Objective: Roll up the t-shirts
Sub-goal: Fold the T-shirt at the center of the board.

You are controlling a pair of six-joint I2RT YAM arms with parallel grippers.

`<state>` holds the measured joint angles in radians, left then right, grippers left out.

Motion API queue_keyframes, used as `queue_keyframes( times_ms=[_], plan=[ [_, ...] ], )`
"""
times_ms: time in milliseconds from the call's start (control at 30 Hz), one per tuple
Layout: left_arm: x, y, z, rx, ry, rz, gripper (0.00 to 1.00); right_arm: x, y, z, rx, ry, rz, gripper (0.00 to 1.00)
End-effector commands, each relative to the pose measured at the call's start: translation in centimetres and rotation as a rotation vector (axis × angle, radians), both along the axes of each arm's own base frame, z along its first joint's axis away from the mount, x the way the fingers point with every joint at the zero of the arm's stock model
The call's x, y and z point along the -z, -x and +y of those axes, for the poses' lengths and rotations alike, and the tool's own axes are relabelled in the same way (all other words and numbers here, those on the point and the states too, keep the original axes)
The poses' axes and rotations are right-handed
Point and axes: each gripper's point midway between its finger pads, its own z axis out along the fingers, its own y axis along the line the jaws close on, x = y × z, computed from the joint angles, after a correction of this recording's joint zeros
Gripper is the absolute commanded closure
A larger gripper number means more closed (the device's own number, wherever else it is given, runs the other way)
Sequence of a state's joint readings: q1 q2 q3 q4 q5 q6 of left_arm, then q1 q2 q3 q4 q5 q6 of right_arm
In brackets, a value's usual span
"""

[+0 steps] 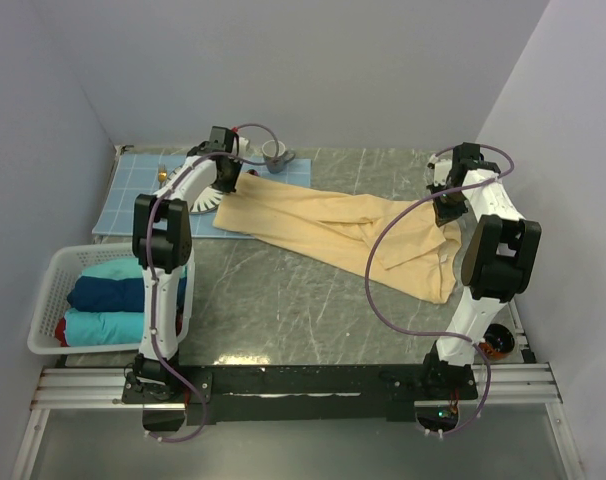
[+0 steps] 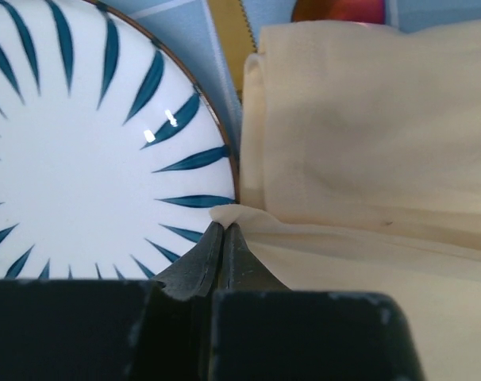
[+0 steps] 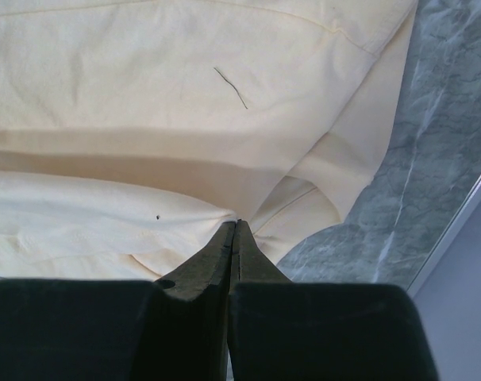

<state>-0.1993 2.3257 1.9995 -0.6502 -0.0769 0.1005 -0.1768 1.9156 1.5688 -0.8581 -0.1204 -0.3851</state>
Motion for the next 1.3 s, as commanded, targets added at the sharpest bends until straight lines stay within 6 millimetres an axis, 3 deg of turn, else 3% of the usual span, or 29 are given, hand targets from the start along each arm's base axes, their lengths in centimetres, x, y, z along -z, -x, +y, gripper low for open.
queue_keyframes(
  times_ms=[0,467,800,900,967,1000,1100,1133,1200,1233,1267],
  plan=[
    [-4.7,-1.3,1.4,-0.053,0.006,-0.112,0.97,-1.2,-0.9,-0.6,0.026,0.014,-0.043,1.0],
    [-5.1,-3.0,-0.6,-0.003,0.028,-0.149,0.9,-0.3,-1.5,-1.5,0.047,0.054,-0.032,1.0],
    [-3.2,-2.8,-1.5,0.02,0.029,-0.118,0.82,0.5,-1.5,-1.9,0.051,0.071,-0.012,1.0],
    [-2.4,-2.8,-1.4,0.02,0.013,-0.107,0.77,0.6,-1.6,-2.0,0.056,0.075,-0.011,1.0],
    [-1.9,-2.7,-1.2,0.015,0.0,-0.096,0.68,0.6,-1.6,-2.0,0.058,0.074,-0.011,1.0],
    [-1.9,-2.6,-1.0,0.007,-0.011,-0.096,0.63,0.6,-1.7,-2.0,0.06,0.074,-0.012,1.0],
    [-3.4,-2.4,-0.4,-0.013,-0.012,-0.116,0.6,0.0,-1.6,-2.2,0.066,0.086,-0.021,1.0],
    [-4.2,-2.4,-0.2,-0.023,-0.008,-0.131,0.59,-0.2,-1.7,-2.3,0.07,0.09,-0.027,0.95],
    [-6.6,-2.2,0.2,-0.041,0.004,-0.166,0.59,-1.5,-1.7,-2.6,0.087,0.108,-0.056,0.74],
    [-7.2,-1.9,0.0,-0.037,0.017,-0.168,0.59,-2.1,-1.7,-2.5,0.082,0.109,-0.07,0.37],
    [-9.1,-1.3,-0.3,-0.028,0.043,-0.191,0.59,-3.6,-1.8,-1.9,0.059,0.084,-0.115,0.1]
  ],
)
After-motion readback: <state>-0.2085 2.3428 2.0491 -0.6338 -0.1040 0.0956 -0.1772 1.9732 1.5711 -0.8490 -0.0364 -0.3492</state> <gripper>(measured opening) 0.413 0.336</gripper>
